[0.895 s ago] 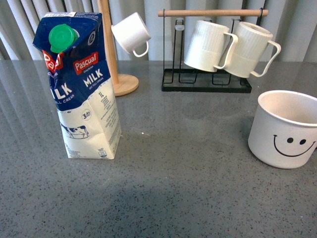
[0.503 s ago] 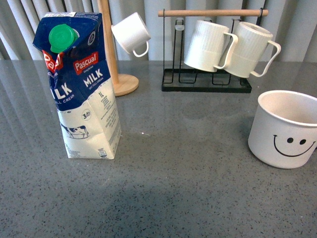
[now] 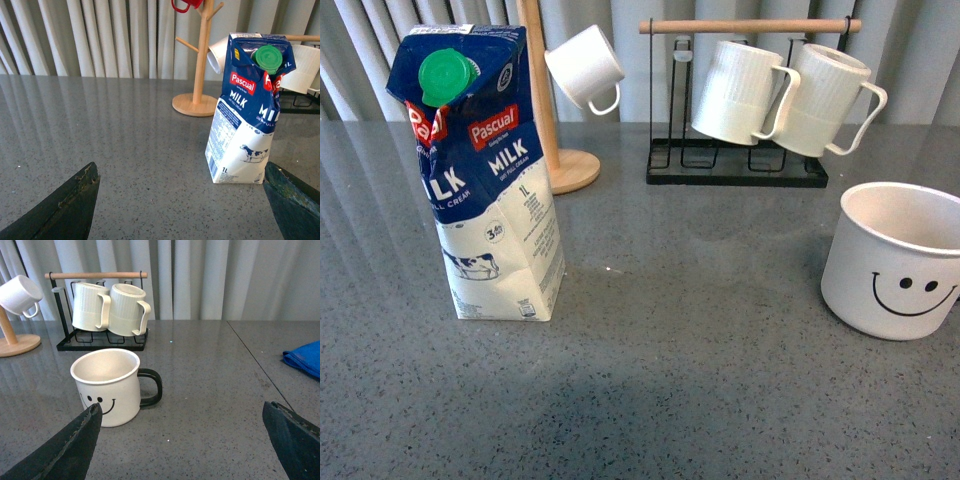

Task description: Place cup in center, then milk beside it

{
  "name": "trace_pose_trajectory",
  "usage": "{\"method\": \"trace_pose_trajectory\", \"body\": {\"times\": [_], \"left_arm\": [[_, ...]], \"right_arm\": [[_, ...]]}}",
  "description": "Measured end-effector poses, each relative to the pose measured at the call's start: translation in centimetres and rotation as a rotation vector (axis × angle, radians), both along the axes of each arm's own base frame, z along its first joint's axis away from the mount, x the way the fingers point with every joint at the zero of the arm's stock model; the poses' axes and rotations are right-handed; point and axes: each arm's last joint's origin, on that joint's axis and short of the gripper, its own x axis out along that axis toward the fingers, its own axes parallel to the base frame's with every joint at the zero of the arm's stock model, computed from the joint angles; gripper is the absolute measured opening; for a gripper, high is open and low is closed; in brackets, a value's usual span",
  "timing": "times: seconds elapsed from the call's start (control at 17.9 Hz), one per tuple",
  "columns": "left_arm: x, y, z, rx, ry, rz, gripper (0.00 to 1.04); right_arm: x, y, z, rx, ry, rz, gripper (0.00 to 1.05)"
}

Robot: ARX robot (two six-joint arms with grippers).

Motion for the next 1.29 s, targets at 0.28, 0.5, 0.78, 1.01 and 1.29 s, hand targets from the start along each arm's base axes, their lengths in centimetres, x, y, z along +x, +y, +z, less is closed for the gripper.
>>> {"method": "trace_pose_trajectory", "body": {"times": [0.28,0.5,0.78,1.01,1.29], "left_arm": [[0.0,0.0,0.0,0.000,0.000,0.000,0.98],[0.0,0.0,0.0,0.000,0.000,0.000,0.98],[0.0,0.0,0.0,0.000,0.000,0.000,0.98],[0.0,0.0,0.0,0.000,0.000,0.000,0.98],[0.0,0.0,0.0,0.000,0.000,0.000,0.98]], "right_arm": [[0.0,0.0,0.0,0.000,0.000,0.000,0.98],[0.1,0.1,-0.4,0.074,0.067,0.007,0.98],[0.3,0.4,1.4,0.211,0.030,0.035,0.98],[3.5,0.0,6.7,0.178,-0.056,0.112,0.98],[13.6,0.3,11.2,-0.038,0.146,0.285,0.98]]}}
